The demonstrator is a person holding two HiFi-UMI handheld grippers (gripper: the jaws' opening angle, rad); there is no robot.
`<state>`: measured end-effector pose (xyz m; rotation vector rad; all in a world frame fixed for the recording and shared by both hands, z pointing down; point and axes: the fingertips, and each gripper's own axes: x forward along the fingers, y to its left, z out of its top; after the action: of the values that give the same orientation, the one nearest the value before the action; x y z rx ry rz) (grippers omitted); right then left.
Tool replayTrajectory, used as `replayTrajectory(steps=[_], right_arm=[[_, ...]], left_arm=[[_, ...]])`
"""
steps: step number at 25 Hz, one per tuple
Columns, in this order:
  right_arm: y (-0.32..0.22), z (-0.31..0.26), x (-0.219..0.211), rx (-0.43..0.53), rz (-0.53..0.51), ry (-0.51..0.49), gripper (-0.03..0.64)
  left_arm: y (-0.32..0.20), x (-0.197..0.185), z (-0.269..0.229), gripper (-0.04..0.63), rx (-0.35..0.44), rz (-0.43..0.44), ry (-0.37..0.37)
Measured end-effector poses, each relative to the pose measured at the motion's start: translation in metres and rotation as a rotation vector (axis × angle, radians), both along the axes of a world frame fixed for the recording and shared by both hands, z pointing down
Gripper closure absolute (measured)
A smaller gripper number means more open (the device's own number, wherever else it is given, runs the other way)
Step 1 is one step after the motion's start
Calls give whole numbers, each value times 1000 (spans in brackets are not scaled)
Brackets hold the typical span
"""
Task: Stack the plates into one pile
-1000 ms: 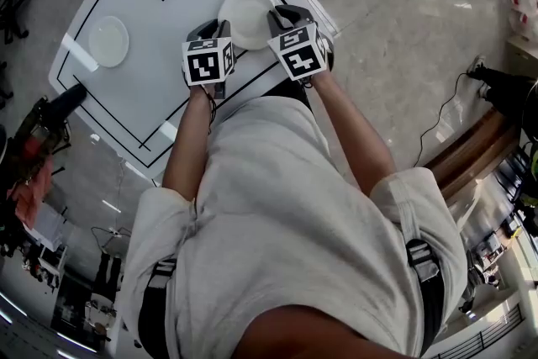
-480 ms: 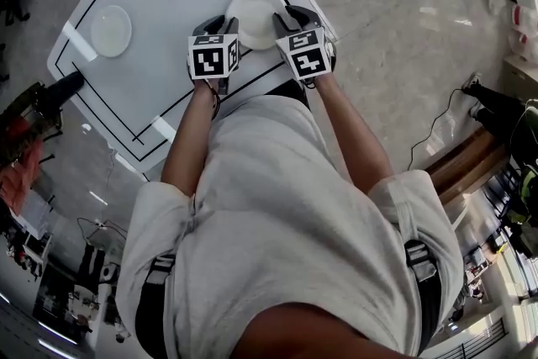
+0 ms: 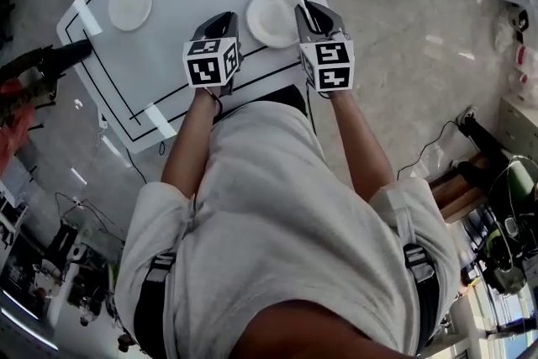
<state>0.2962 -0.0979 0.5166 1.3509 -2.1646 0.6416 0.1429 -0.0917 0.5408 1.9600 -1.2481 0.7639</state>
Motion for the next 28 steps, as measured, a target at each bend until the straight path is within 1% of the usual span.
replayTrajectory(steps=[1, 2, 4, 7, 10, 14, 18, 22, 25, 28], right_arm=[[-3, -10, -8, 22, -17, -16, 591], [-6, -20, -17, 43, -36, -27, 617], [-11, -35, -38, 88, -78, -29, 617], [-16, -53, -81, 137, -159, -24, 617], [-16, -67, -127, 156, -248, -48, 618], [-9, -72, -180, 140, -326, -73, 617], [-1, -65, -221, 117, -384, -76, 618], [8, -55, -263, 62, -464, -79, 618], [7, -57, -296, 64, -492, -89, 618], [2, -59, -319, 71, -502, -90, 617]], left_arm=[[0, -8, -8, 592, 27, -24, 11], [1, -17, -15, 592, 54, -39, 15], [4, -36, -27, 592, 100, -57, -2], [9, -70, -37, 592, 140, -102, -38], [16, -101, -46, 592, 163, -171, -34], [22, -137, -55, 592, 182, -249, -6], [27, -172, -58, 592, 190, -290, -4], [38, -207, -63, 592, 186, -350, 0], [39, -235, -72, 592, 193, -390, -5], [38, -260, -79, 592, 196, -395, -28]])
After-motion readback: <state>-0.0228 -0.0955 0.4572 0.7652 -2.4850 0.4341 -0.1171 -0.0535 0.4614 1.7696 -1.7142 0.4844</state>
